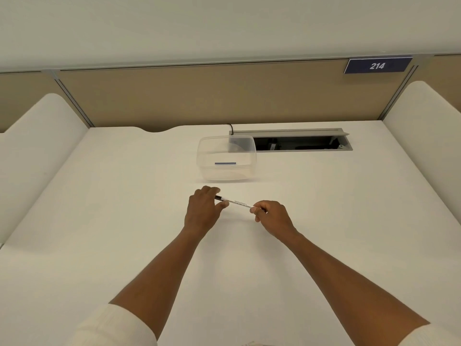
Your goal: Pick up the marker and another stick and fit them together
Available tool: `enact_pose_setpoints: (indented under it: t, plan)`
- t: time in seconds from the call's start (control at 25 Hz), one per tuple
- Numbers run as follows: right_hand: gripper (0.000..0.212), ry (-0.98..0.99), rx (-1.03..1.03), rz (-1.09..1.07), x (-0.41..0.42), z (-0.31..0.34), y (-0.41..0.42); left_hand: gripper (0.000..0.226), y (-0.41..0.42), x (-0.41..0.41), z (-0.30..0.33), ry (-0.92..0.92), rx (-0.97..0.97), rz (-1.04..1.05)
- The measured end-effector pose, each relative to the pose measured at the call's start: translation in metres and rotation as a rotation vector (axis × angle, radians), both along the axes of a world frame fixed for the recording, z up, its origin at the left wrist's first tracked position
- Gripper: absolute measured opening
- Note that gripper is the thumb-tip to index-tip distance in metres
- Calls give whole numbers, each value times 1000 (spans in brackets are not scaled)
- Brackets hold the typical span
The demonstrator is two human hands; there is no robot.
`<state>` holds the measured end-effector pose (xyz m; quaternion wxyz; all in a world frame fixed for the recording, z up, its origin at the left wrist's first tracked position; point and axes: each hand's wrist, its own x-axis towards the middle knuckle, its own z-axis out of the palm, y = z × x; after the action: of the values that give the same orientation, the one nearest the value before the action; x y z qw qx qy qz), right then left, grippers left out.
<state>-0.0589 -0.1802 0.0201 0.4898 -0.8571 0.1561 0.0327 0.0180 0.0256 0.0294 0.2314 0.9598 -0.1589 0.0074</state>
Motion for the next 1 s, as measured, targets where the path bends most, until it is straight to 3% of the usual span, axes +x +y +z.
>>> enact_pose_setpoints:
  t: [0.2, 0.4, 0.56, 0.68, 1.0]
  plan:
    - [17, 17, 17, -59, -8, -11, 0, 48, -8, 0, -15, 210, -130, 84]
    - [20, 5, -116, -29, -15, -18, -2, 43, -15, 8, -18, 207, -117, 19]
    - [8, 56, -154, 26, -17, -19, 5, 43, -23, 18, -20, 208, -67, -39]
    - [10, 101, -203, 51, -15, -17, 14, 46, -29, 25, -22, 211, -47, -50]
    - [35, 135, -302, 160, -11, -22, 32, 49, -41, 33, -32, 249, -47, -106]
